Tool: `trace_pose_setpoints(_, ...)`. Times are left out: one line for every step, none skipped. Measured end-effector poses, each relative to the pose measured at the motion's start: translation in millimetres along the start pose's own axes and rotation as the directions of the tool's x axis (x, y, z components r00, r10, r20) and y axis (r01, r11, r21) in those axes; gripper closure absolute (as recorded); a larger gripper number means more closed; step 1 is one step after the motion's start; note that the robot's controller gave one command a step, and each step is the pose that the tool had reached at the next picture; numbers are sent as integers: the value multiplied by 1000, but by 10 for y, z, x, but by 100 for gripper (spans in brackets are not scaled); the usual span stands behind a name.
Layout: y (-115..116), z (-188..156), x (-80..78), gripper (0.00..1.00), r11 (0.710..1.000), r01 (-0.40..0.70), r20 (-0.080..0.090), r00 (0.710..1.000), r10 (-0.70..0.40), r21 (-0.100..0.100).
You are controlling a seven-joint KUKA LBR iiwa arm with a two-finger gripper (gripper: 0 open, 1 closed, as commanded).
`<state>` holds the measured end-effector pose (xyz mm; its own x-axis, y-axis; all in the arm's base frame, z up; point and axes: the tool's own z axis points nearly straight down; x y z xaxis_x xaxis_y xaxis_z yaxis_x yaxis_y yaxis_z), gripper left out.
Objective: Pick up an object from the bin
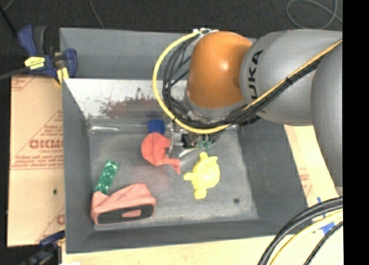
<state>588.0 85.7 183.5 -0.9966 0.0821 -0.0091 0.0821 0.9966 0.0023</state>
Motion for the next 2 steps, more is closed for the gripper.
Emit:
trace_pose_setpoints(46,-385,234,100,997,76,-12,997,-76,0)
trace_pose_setpoints(54,-538,229,100,998,70,-8,997,-70,-1)
